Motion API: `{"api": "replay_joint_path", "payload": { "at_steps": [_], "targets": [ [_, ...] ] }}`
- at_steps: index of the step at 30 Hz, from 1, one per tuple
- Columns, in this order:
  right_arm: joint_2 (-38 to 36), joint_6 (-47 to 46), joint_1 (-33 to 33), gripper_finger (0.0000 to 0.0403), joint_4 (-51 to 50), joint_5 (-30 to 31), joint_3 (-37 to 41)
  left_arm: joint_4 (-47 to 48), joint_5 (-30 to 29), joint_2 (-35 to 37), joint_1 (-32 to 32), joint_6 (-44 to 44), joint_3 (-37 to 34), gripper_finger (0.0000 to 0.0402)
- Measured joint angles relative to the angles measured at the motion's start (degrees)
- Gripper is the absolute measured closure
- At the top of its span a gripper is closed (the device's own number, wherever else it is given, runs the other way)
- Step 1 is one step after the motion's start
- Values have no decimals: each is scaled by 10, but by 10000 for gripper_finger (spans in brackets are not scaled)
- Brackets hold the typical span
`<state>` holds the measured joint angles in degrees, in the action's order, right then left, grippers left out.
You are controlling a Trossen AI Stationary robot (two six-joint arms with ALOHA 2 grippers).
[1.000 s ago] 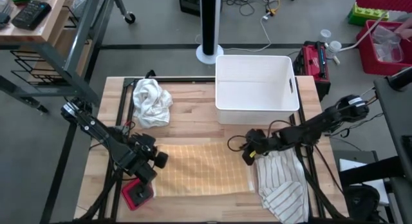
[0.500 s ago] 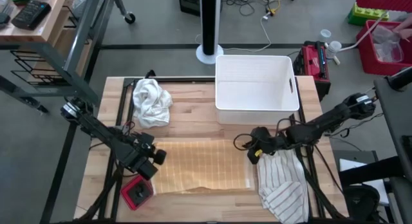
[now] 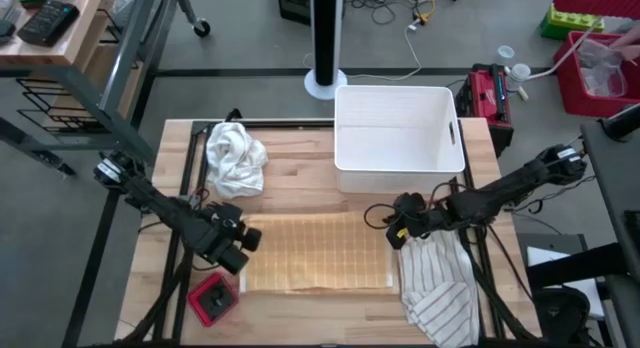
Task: Fold towel
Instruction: Fold the yellow kitchen towel
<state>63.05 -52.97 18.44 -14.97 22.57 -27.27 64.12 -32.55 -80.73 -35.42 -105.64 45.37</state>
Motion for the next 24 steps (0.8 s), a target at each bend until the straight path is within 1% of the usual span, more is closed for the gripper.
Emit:
{"api": "replay_joint_path", "payload": {
  "at_steps": [6,8,13,18,21,22,24],
  "targets": [
    [0,-5,0,401,-29,1,0,-23,25,0,26,34,-16,332],
    [0,-10,0,393,-31,5,0,-28,31,0,30,41,-16,314],
    [-14,-10,0,343,-41,-5,-4,-27,31,0,31,46,-12,270],
    [-31,-16,0,284,-131,-5,-51,-40,26,0,31,61,2,242],
    [-34,-17,1,258,-162,-3,-76,-101,-20,0,31,104,16,237],
    [-33,-12,2,251,-156,-1,-81,-138,-44,0,31,127,19,238],
    [-31,25,8,243,-108,1,-83,-234,-91,0,32,187,21,242]
  ]
}}
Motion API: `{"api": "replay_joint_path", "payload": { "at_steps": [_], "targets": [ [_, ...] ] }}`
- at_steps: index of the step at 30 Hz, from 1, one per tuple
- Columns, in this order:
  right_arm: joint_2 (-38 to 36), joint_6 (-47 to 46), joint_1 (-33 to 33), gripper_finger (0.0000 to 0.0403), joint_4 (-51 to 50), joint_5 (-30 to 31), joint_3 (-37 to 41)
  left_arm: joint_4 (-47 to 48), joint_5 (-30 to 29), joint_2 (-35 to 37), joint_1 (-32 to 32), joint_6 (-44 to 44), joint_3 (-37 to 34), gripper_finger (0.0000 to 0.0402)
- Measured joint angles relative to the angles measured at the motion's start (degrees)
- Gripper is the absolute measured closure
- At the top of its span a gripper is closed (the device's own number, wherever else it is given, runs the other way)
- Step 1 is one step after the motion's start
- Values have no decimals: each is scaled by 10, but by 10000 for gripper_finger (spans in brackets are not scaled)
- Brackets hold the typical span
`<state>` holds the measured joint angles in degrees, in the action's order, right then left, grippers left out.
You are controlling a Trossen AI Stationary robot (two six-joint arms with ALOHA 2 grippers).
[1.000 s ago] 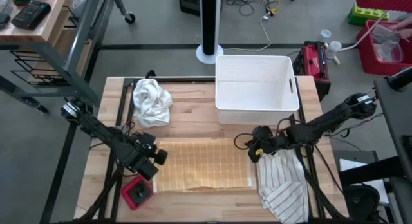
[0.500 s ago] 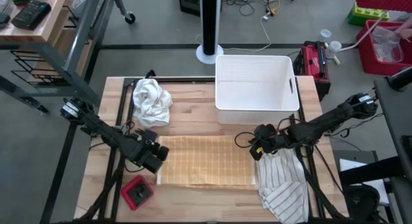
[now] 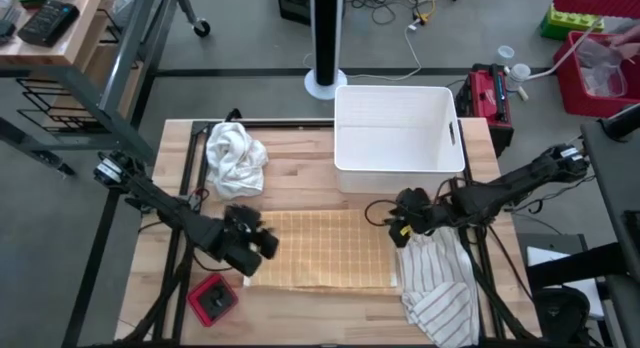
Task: Fold towel
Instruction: Fold the yellow kitchen towel
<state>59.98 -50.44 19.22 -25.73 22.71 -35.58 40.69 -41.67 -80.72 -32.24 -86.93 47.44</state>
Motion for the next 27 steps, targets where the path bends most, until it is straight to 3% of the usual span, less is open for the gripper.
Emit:
{"api": "replay_joint_path", "payload": {
  "at_steps": [2,6,12,19,22,27],
  "targets": [
    [14,51,12,242,84,-2,5,-106,-30,-7,3,73,0,249],
    [63,160,40,254,255,-11,18,-295,-36,-40,6,222,-2,266],
    [163,221,80,297,409,-37,20,-466,10,-116,6,347,-2,290],
    [288,211,91,367,432,-43,-19,-520,114,-199,17,365,16,306],
    [336,215,90,394,432,-66,-59,-532,127,-218,26,392,54,312],
    [404,229,91,400,412,-84,-137,-460,195,-270,42,377,114,321]
  ]
}}
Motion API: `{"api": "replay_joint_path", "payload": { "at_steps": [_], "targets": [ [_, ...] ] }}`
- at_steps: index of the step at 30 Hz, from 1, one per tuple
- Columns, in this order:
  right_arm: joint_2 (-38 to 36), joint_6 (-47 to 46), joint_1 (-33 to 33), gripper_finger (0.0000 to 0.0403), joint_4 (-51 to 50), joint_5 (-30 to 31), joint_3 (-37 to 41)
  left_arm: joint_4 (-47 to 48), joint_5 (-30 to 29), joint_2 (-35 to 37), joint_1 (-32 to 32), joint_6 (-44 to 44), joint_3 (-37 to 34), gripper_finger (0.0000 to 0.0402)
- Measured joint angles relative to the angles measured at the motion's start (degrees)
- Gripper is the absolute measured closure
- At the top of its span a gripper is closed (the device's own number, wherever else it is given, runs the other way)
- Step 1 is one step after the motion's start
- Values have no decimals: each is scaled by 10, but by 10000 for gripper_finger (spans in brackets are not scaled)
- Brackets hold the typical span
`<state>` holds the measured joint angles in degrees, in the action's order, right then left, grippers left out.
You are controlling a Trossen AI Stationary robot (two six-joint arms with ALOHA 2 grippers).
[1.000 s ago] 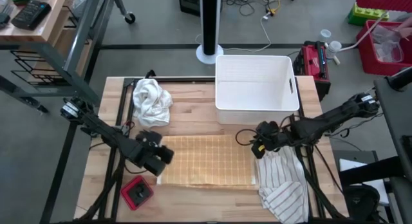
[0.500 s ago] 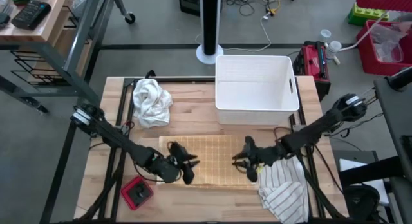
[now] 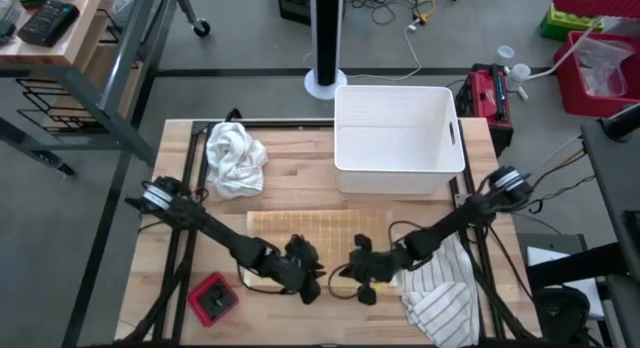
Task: Fold towel
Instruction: Fold the yellow kitchen towel
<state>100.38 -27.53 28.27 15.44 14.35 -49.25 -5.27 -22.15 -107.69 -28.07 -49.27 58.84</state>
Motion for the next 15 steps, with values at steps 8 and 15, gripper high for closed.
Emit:
{"api": "replay_joint_path", "payload": {
  "at_steps": [8,15],
  "targets": [
    [87,10,-2,402,-85,2,-100,118,49,-58,2,-32,71,322],
    [143,-16,-1,402,-194,-13,-166,128,57,-73,2,-24,84,325]
  ]
}}
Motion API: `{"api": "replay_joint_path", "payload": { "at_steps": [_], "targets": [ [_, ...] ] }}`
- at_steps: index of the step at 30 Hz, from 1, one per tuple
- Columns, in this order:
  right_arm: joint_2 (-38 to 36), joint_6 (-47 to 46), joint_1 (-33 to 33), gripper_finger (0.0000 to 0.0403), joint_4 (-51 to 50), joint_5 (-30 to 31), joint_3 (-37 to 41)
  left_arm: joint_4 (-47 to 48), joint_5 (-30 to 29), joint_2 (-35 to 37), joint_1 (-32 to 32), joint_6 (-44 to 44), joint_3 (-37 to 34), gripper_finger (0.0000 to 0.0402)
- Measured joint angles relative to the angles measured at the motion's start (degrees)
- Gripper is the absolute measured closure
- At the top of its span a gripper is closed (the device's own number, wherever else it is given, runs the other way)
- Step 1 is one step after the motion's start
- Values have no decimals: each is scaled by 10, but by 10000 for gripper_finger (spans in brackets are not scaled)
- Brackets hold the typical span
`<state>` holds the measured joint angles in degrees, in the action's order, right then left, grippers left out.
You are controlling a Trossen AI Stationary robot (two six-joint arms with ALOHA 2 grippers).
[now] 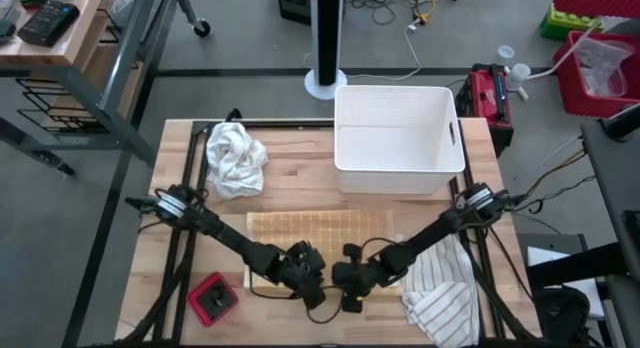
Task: Fold towel
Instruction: Fold the yellow kitchen towel
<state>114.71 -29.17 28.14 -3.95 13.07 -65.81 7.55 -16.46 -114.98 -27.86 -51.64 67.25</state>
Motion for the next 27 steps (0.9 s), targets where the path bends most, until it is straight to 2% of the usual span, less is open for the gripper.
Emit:
{"api": "replay_joint_path", "payload": {
  "at_steps": [4,10,15,20,27],
  "targets": [
    [3,-11,1,403,-61,-2,-20,-2,5,4,-1,-7,-7,325],
    [-26,-25,1,403,-106,-42,-13,-1,19,5,0,-11,-7,325],
    [-55,-30,1,403,-144,-51,-12,17,73,17,-3,-27,-10,325],
    [-66,-32,4,403,-144,-49,-10,84,90,34,-18,-44,-5,325],
    [-59,-65,6,403,-143,-69,17,99,86,43,-31,-46,-10,325]
  ]
}}
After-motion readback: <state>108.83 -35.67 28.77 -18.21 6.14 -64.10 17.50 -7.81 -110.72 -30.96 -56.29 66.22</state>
